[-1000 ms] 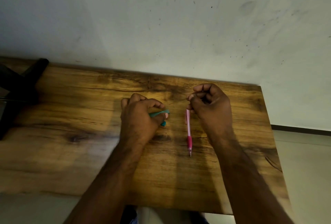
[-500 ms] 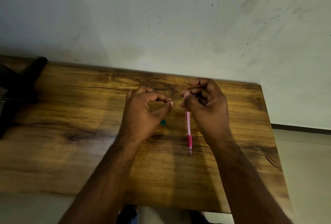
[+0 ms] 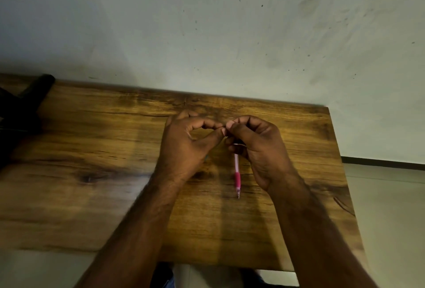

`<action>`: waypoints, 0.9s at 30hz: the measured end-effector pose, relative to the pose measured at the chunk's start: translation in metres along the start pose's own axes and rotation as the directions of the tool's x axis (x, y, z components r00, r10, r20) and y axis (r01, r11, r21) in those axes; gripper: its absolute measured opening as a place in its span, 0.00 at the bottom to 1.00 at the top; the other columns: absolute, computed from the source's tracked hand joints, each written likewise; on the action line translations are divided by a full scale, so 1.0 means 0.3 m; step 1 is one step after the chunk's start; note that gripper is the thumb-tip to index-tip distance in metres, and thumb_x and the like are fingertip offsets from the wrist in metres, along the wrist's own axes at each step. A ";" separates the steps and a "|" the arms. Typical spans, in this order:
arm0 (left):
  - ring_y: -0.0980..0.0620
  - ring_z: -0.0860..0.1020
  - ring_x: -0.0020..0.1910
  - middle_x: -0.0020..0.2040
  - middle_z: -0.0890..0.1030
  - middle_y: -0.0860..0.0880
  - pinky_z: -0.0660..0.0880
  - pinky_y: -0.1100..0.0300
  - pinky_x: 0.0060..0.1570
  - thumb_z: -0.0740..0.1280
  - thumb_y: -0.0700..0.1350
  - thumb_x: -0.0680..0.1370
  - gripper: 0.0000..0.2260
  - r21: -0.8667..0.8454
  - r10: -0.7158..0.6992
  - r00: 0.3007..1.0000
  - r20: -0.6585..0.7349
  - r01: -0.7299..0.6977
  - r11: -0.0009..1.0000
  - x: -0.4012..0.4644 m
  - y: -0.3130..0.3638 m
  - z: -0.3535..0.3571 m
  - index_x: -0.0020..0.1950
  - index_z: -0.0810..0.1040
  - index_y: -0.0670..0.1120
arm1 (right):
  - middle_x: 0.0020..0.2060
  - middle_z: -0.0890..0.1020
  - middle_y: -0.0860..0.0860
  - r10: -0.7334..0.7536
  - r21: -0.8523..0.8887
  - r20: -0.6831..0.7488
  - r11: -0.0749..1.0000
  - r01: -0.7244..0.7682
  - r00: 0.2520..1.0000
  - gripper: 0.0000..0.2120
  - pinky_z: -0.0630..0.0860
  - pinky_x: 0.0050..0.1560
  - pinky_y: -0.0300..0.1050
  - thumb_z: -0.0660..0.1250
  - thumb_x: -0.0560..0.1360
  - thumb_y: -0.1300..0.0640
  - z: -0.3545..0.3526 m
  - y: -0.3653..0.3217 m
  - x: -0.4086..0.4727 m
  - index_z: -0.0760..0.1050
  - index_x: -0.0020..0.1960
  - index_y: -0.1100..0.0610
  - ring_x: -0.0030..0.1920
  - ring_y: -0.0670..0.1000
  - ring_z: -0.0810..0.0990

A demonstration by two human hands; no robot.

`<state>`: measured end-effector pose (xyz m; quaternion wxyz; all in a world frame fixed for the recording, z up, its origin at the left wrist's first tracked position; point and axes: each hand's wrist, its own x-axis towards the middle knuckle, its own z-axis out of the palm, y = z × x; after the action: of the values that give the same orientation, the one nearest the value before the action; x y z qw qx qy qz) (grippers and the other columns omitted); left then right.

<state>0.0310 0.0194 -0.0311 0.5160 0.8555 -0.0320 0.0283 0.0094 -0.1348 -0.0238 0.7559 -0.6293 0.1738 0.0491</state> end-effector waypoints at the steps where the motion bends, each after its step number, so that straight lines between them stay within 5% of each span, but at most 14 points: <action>1: 0.50 0.77 0.56 0.47 0.80 0.59 0.77 0.42 0.54 0.74 0.59 0.70 0.10 0.005 0.004 1.000 0.010 -0.004 1.000 -0.001 0.005 0.003 0.48 0.86 0.58 | 0.40 0.85 0.55 -0.009 -0.004 -0.017 1.000 0.009 1.000 0.03 0.79 0.39 0.43 0.71 0.78 0.62 -0.003 -0.006 -0.001 0.82 0.48 0.61 0.38 0.50 0.82; 6: 0.59 0.79 0.43 0.41 0.81 0.57 0.81 0.50 0.44 0.73 0.62 0.71 0.13 0.094 -0.086 0.987 0.139 0.073 0.993 -0.028 0.025 0.034 0.44 0.83 0.54 | 0.36 0.83 0.52 -0.084 0.015 -0.295 0.996 0.092 0.952 0.05 0.79 0.36 0.44 0.68 0.78 0.63 -0.059 -0.046 0.007 0.81 0.44 0.58 0.34 0.48 0.79; 10: 0.60 0.76 0.33 0.32 0.79 0.56 0.73 0.60 0.34 0.71 0.65 0.73 0.16 0.421 -0.119 0.965 0.233 0.010 0.907 -0.063 0.058 0.080 0.37 0.80 0.54 | 0.36 0.82 0.51 -0.103 0.021 -0.433 0.992 0.125 0.895 0.04 0.76 0.33 0.41 0.69 0.78 0.61 -0.111 -0.056 0.008 0.81 0.45 0.58 0.34 0.49 0.79; 15: 0.55 0.79 0.36 0.33 0.80 0.56 0.78 0.58 0.40 0.65 0.76 0.68 0.25 0.677 -0.137 0.960 0.243 -0.066 0.733 -0.080 0.071 0.113 0.39 0.81 0.54 | 0.35 0.82 0.50 -0.110 0.006 -0.450 0.992 0.126 0.886 0.04 0.76 0.32 0.40 0.69 0.78 0.60 -0.123 -0.058 0.001 0.82 0.45 0.58 0.33 0.49 0.79; 23: 0.56 0.81 0.39 0.37 0.83 0.56 0.78 0.58 0.42 0.73 0.63 0.70 0.13 0.607 -0.239 0.945 0.225 0.056 0.793 -0.082 0.094 0.123 0.41 0.83 0.54 | 0.35 0.82 0.50 -0.108 0.013 -0.424 0.992 0.126 0.899 0.05 0.77 0.33 0.41 0.69 0.78 0.60 -0.117 -0.060 -0.002 0.81 0.44 0.58 0.35 0.50 0.80; 27: 0.59 0.80 0.33 0.33 0.81 0.56 0.81 0.55 0.38 0.74 0.57 0.70 0.10 0.369 -0.136 0.982 0.134 0.078 0.926 -0.062 0.100 0.073 0.37 0.79 0.53 | 0.37 0.83 0.52 -0.082 0.094 -0.389 0.987 0.128 0.918 0.06 0.79 0.34 0.43 0.68 0.80 0.60 -0.111 -0.073 -0.007 0.79 0.45 0.58 0.36 0.53 0.82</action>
<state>0.0101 -0.0134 -0.0163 0.3464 0.9358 -0.0201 -0.0622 0.0072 -0.1713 -0.0075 0.7446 -0.5894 0.2868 -0.1261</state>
